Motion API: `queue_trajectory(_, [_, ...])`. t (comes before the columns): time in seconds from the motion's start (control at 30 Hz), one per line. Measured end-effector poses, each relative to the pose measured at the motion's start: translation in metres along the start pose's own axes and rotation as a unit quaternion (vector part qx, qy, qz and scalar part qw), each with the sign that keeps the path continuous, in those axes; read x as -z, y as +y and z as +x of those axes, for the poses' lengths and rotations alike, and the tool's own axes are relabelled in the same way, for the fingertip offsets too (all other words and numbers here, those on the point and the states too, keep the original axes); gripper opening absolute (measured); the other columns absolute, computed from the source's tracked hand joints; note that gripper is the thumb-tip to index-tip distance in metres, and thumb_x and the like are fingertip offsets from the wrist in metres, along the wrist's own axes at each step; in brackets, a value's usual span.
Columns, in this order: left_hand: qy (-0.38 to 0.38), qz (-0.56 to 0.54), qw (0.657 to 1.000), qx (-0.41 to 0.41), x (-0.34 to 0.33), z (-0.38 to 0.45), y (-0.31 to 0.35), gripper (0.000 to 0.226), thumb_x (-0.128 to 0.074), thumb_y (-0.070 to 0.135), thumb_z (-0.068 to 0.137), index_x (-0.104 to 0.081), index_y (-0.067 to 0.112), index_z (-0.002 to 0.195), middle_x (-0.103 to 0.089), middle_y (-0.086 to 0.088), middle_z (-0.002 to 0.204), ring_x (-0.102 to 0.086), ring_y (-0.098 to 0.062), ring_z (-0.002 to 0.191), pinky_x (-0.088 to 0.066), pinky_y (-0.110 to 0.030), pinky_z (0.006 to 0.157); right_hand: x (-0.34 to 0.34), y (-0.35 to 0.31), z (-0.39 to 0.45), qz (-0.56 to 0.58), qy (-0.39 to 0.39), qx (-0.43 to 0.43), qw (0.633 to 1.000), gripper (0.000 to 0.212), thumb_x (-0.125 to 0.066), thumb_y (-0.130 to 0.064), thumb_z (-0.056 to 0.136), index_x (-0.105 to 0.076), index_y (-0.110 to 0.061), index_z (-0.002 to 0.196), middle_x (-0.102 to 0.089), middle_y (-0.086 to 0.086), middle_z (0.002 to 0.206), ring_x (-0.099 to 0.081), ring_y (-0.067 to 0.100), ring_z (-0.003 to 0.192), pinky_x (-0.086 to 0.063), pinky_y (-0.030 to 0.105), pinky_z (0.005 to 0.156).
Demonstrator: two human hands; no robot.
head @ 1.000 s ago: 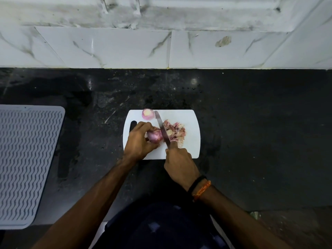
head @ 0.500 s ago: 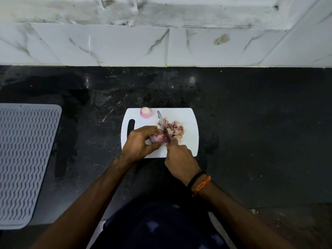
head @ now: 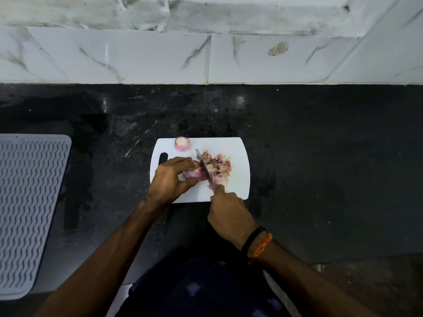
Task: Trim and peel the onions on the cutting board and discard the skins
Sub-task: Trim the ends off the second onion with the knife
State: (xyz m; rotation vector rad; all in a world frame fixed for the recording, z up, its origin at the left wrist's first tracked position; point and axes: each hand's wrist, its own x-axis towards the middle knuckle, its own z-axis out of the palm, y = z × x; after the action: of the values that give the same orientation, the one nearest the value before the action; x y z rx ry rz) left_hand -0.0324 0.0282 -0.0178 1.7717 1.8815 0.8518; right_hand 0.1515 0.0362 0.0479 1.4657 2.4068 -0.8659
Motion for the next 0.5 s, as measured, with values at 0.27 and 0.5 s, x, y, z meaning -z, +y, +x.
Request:
queue_trajectory(0.27, [0.015, -0.001, 1.0, -0.005, -0.01, -0.013, 0.001, 0.035, -0.08, 0.026, 0.081, -0.07, 0.012, 0.111, -0.065, -0.005, 0.125, -0.06, -0.021, 0.116, -0.05, -0.035, 0.099, 0.0, 0.0, 0.004, 0.019, 0.017, 0.003, 1.0, 0.04, -0.041, -0.023, 0.103, -0.039, -0.005, 0.139, -0.062, 0.014, 0.121, -0.063, 0.028, 0.103, -0.048, 0.032, 0.088])
queue_trajectory(0.5, [0.012, -0.123, 0.981, 0.147, -0.002, -0.006, 0.006, 0.059, -0.084, 0.026, 0.078, -0.057, 0.013, 0.128, -0.063, -0.004, 0.125, -0.06, -0.019, 0.111, -0.056, -0.036, 0.092, 0.0, 0.003, 0.003, 0.012, 0.014, 0.01, 1.0, 0.042, -0.041, -0.024, 0.104, -0.038, -0.005, 0.141, -0.064, 0.013, 0.116, -0.064, 0.027, 0.097, -0.049, 0.03, 0.08])
